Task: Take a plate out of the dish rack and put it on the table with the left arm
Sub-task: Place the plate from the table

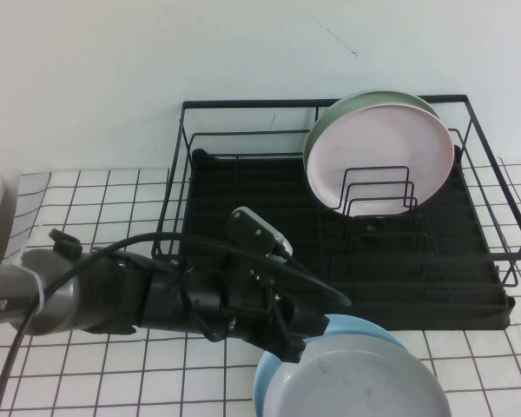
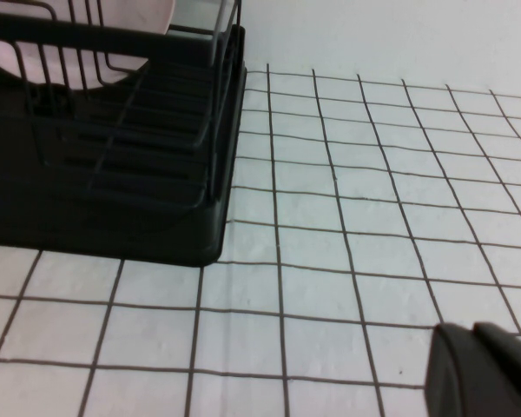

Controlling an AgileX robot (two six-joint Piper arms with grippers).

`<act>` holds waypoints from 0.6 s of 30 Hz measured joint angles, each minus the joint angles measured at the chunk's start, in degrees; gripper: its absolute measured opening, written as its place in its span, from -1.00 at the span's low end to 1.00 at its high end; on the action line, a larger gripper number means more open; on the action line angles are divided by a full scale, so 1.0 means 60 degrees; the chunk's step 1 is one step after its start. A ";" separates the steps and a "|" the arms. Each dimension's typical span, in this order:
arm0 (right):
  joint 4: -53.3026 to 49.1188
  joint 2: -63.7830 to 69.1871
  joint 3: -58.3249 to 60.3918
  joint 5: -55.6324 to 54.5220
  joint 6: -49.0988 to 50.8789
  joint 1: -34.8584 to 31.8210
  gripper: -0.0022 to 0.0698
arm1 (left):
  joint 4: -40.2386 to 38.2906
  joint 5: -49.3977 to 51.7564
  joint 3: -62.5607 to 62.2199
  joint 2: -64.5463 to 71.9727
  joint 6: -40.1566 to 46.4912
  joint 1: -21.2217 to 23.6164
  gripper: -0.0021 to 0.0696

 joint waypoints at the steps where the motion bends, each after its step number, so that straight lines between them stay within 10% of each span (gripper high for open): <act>1: 0.0000 0.0000 0.0000 0.0000 0.0000 0.0000 -0.95 | 0.0000 0.0000 0.0000 0.0000 0.0000 0.0000 -0.51; 6: 0.0000 0.0000 0.0000 0.0000 0.0000 0.0000 -0.95 | 0.0000 0.0291 0.0000 -0.0034 0.0017 0.0000 -0.89; 18: 0.0000 0.0000 0.0000 0.0000 0.0000 0.0000 -0.95 | 0.0093 -0.2701 -0.0004 -0.0095 0.0482 -0.1659 -0.94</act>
